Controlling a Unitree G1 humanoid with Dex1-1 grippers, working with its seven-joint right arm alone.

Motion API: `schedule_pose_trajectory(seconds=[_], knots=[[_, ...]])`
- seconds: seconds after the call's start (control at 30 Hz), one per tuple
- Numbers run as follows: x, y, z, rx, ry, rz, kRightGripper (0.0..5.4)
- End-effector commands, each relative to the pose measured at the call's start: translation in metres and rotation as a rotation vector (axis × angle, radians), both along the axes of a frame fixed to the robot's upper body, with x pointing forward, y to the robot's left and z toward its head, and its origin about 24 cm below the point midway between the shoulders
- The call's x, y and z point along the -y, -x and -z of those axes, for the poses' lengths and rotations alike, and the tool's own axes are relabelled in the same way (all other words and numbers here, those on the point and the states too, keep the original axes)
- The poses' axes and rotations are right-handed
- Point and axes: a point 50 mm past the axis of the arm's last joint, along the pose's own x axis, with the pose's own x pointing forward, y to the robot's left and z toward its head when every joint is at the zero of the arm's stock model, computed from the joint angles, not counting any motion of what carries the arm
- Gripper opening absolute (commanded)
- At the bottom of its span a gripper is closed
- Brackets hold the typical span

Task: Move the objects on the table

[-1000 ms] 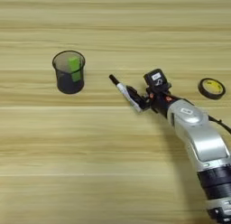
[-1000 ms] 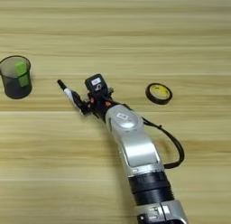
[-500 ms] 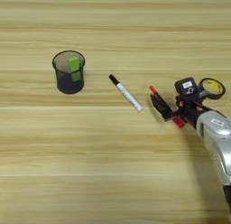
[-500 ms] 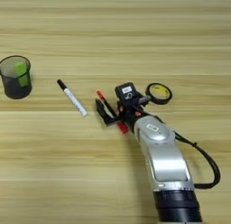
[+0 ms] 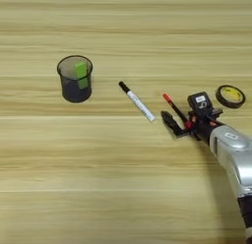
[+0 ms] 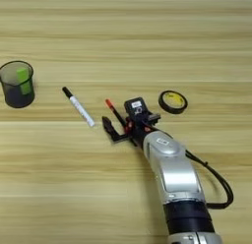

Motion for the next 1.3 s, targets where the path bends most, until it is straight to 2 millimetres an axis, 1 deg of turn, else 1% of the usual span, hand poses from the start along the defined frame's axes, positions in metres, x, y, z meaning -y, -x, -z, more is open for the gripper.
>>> schedule_pose_trajectory(seconds=[0.03, 0.13, 0.27, 0.87, 1.07, 1.2, 1.3], knots=[[0.0046, -0.0105, -0.0099, 0.017, -0.006, 0.011, 4.93], [0.0052, -0.0102, -0.0063, -0.008, -0.018, 0.011, 4.65], [0.005, -0.0102, -0.0059, -0.013, -0.017, 0.005, 4.1], [0.0046, -0.0105, -0.0049, -0.014, -0.013, 0.003, 2.59], [0.0049, -0.0112, -0.005, -0.011, -0.013, 0.008, 1.86], [0.0062, -0.0121, -0.006, -0.005, -0.011, 0.016, 1.57], [0.0105, -0.0147, -0.0072, 0.008, 0.005, 0.037, 1.18]])
